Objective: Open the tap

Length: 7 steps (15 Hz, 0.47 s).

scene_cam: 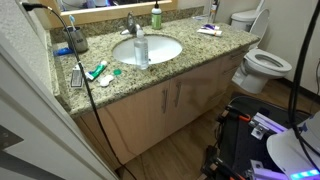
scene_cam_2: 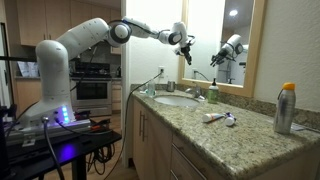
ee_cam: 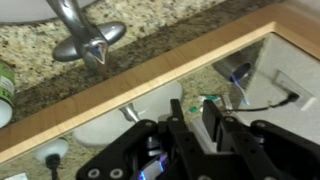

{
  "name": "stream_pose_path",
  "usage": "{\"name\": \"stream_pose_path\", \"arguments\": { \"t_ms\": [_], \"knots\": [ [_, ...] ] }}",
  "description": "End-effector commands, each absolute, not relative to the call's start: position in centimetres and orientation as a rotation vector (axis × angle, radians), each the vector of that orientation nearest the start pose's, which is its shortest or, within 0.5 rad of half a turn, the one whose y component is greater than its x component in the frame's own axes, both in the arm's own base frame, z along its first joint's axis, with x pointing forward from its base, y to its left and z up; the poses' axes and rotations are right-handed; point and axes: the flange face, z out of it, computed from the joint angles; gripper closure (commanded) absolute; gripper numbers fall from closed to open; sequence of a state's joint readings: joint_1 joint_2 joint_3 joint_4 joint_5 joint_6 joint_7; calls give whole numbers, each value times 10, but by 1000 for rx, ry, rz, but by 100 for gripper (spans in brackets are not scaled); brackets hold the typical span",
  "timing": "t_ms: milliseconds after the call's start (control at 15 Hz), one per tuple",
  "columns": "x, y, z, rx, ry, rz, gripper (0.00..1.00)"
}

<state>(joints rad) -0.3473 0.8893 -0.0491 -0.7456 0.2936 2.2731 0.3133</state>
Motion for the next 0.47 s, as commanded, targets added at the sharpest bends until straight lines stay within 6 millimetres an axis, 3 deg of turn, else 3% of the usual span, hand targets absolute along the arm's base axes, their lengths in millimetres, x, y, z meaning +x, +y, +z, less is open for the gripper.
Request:
{"name": "stream_pose_path", "arguments": {
  "t_ms": [0, 67, 133, 267, 400],
  "knots": [
    [744, -272, 562, -2472, 1003, -904, 44],
    [737, -266, 579, -2467, 994, -885, 38],
    [753, -271, 563, -2477, 1023, -958, 57],
    [743, -264, 587, -2470, 1006, -942, 42],
    [742, -264, 586, -2471, 1008, -931, 37]
  ]
}}
